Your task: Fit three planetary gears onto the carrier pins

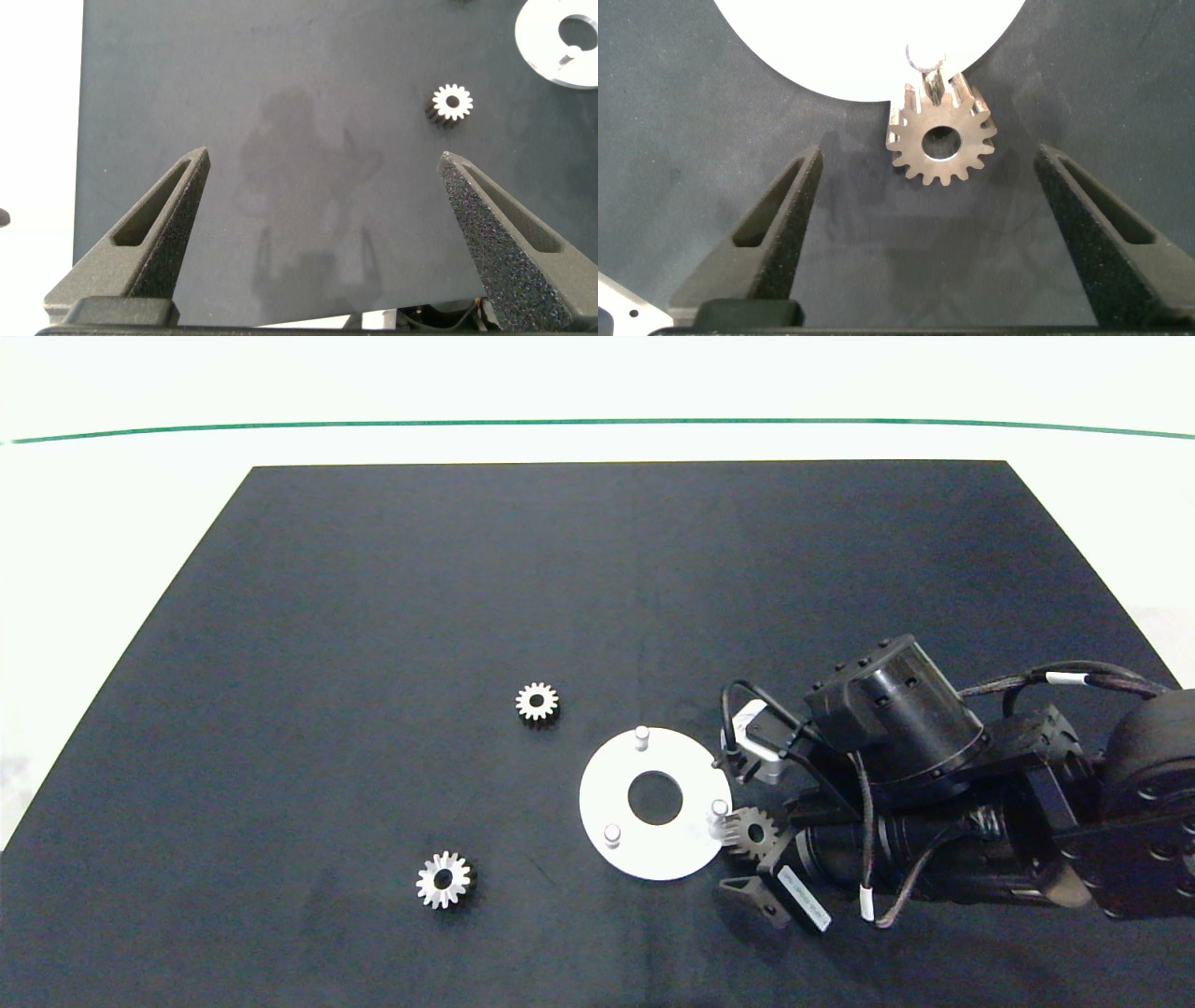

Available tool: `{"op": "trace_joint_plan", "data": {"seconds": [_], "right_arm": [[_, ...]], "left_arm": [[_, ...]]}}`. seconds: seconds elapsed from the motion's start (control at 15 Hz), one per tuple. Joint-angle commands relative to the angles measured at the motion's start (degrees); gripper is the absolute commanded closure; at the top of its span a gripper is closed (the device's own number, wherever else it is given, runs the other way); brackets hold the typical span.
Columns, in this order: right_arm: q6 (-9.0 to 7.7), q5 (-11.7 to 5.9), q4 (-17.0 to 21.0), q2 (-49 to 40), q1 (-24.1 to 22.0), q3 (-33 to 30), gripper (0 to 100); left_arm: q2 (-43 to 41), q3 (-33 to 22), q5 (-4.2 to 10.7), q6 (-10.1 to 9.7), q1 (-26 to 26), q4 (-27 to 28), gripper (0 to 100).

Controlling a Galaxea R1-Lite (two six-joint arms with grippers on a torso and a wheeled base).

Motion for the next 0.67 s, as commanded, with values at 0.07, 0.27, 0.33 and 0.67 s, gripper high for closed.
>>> {"op": "trace_joint_plan", "data": {"seconds": [0.07, 0.27, 0.33, 0.67], "right_arm": [[-0.14, -0.12, 0.1, 0.27, 0.02, -0.23, 14], [-0.05, -0.12, 0.1, 0.8, 0.02, -1.11, 20], [-0.14, -0.03, 0.02, 0.98, 0.02, -1.55, 21], [-0.05, -0.03, -0.51, 2.03, 0.11, -1.81, 32]], "left_arm": [[0.13, 0.0, -0.01, -0.04, -0.06, 0.16, 0], [0.31, 0.0, -0.01, -0.13, -0.06, 0.16, 0], [0.4, 0.0, -0.01, -0.13, -0.06, 0.16, 0], [0.31, 0.0, -0.01, -0.22, -0.06, 0.16, 0]]}}
